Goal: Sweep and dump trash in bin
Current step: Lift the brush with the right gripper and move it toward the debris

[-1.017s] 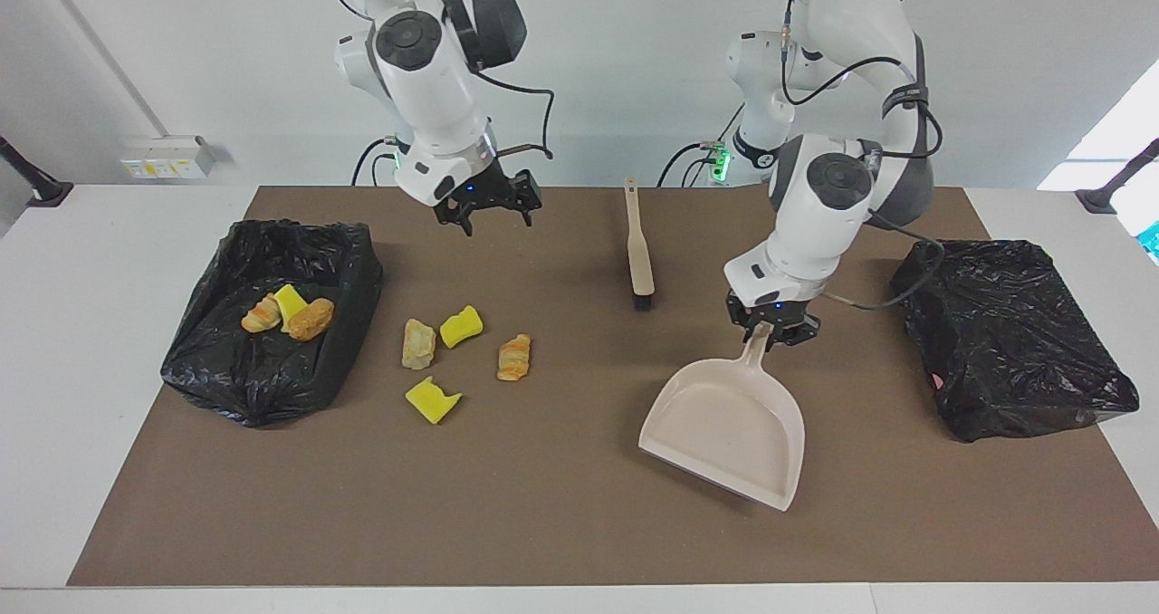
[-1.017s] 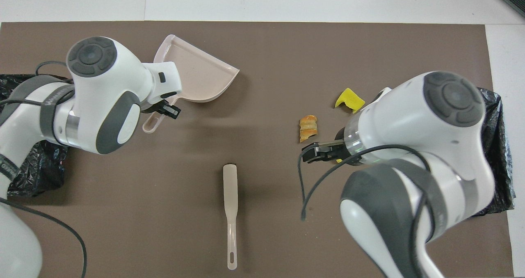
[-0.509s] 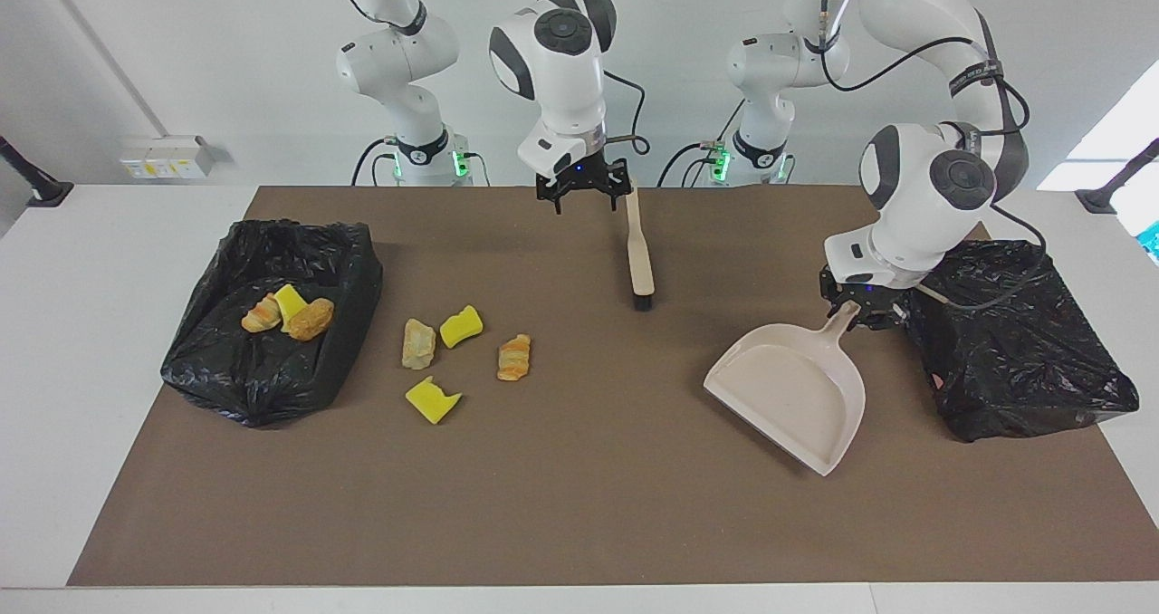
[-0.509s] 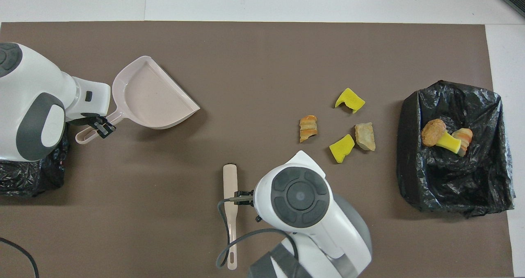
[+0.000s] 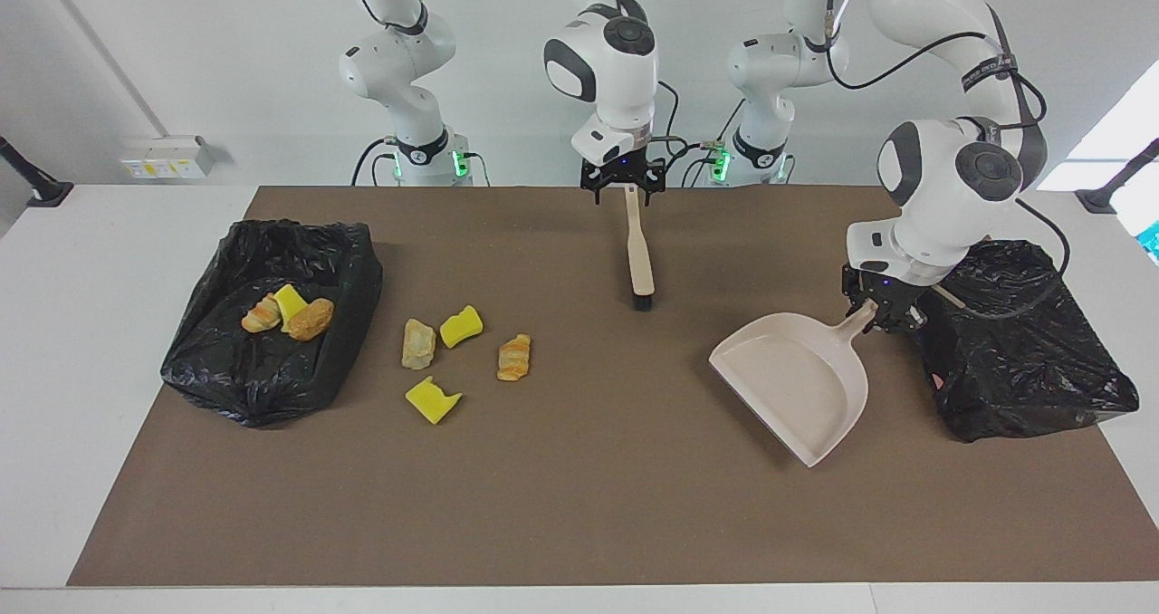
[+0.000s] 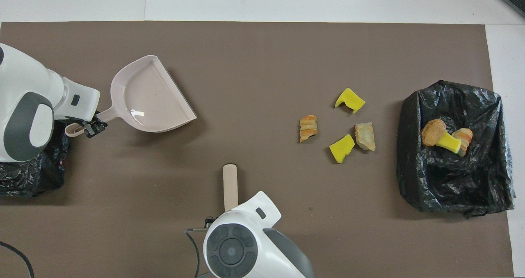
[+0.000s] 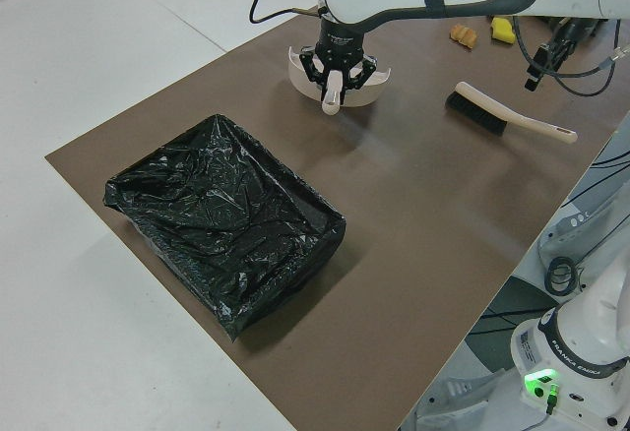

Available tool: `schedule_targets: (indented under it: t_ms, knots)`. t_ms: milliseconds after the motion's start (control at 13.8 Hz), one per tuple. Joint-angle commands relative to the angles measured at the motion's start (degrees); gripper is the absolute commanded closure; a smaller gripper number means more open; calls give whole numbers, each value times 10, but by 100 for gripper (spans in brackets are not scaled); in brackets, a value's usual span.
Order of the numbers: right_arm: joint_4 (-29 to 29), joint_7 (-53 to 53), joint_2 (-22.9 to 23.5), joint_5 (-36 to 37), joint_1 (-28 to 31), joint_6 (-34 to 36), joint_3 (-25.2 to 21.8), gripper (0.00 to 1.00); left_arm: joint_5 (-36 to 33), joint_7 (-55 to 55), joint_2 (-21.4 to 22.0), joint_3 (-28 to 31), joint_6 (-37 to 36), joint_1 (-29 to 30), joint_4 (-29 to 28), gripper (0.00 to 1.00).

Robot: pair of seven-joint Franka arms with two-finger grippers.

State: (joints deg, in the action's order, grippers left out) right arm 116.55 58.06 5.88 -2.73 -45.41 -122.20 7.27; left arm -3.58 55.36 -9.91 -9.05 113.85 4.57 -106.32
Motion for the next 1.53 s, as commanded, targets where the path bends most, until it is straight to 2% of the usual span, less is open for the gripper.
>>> schedule_targets:
  t_ms: [0,145,363,654,872,945,1017,1090,1453]
  knots:
    - [3,29,33,20,-15,-30,-2,14,-8,16,17,-5,16,11,-19,100]
    - [13,28,35,17,-27,-24,-2,31,-8,30,17,-6,15,11,-20,100]
    - [30,14,30,-7,-27,-27,-1,44,-8,64,18,-6,15,11,-25,100]
    - [30,-20,30,-36,-27,-23,-1,47,-8,95,25,-6,10,8,-35,100]
    - [37,-48,25,-38,-28,-19,0,50,-8,101,63,-6,43,1,-103,100]
    - [39,-52,24,-46,-28,-18,1,59,-8,101,75,-6,65,1,-127,100]
    - [39,-63,24,-54,-29,-17,1,83,-8,101,86,-6,77,0,-147,100]
    - [33,-78,25,-56,-30,-6,0,100,-8,101,94,-6,84,0,-162,100]
    - [-11,-95,29,-52,-19,68,-2,100,-8,98,108,-7,103,-2,-187,100]
